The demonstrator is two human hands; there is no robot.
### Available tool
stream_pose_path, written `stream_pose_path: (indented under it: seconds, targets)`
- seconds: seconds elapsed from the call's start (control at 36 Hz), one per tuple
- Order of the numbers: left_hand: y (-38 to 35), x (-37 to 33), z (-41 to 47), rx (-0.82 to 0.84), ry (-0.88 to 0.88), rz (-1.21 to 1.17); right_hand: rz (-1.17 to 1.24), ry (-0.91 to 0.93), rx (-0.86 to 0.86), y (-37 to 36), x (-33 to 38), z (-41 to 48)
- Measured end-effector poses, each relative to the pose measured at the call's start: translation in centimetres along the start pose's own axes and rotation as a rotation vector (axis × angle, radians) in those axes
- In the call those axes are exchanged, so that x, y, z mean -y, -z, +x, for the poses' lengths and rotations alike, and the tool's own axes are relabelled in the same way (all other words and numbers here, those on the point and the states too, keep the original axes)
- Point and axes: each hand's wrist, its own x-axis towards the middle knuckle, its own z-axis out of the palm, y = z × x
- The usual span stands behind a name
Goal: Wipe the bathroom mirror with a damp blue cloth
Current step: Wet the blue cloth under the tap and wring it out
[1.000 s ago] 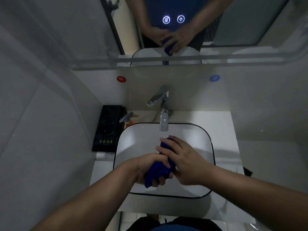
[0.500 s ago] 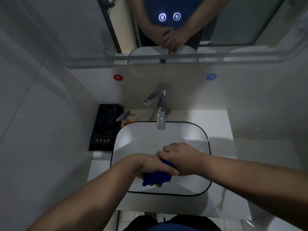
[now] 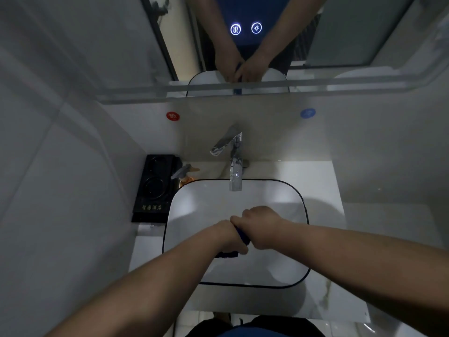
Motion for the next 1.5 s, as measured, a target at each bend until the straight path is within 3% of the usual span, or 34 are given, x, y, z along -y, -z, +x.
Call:
stream_pose_path:
  seconds: [0.17, 0.33, 0.58, 0.78, 0.83, 0.89, 0.97, 1.08, 1.22, 1.31, 1.39, 1.5]
  targets:
    - [-2.2, 0.2, 1.0, -0.314, -0.024, 0.041, 0.041, -0.107, 0.116, -0.6, 0.4, 0.4]
    - [-4.4, 2.9, 1.1, -0.648, -0.222, 0.062, 0.076, -0.118, 0.121, -0.5, 0.7, 1.1]
    - [-2.5, 3.5, 1.3, -0.822, -0.381, 0.464, 0.61, -0.303, 0.207, -2.2, 1.8, 1.2]
    - [-2.2, 3.1, 0.8, -0.843, -0.393, 0.402, 0.766, -0.307, 0.27, -1.3, 0.3, 0.7]
    - [-1.5, 2.9, 0.4, -0.77, -0.382, 0.346, 0.771, -0.307, 0.231, -1.2, -0.2, 0.2]
    - [-0.7, 2.8, 0.0, -0.593, -0.35, 0.22, 0.781, -0.328, 0.095, -1.3, -0.5, -0.6]
    - [0.4, 2.3, -0.6, -0.271, -0.283, -0.107, 0.67, -0.353, -0.257, -1.7, -0.8, -1.9]
    - [1.9, 2.7, -1.8, -0.045, -0.152, -0.441, 0.46, -0.255, -0.623, -2.0, -0.1, -3.0]
    - [3.1, 3.1, -3.2, 0.433, -0.172, -0.701, 0.189, -0.128, -0.593, -4.1, 0.7, -4.0]
    - [3.3, 3.1, -3.8, 0.666, -0.184, -0.784, 0.184, -0.129, -0.649, -3.8, 0.7, -3.8]
    - [3.4, 3.4, -4.3, 0.805, -0.218, -0.819, 0.165, -0.062, -0.747, -2.1, 0.3, -3.2]
    - [3.5, 3.4, -5.0, 0.837, -0.238, -0.806, 0.106, 0.052, -0.674, -0.1, -0.2, -3.0]
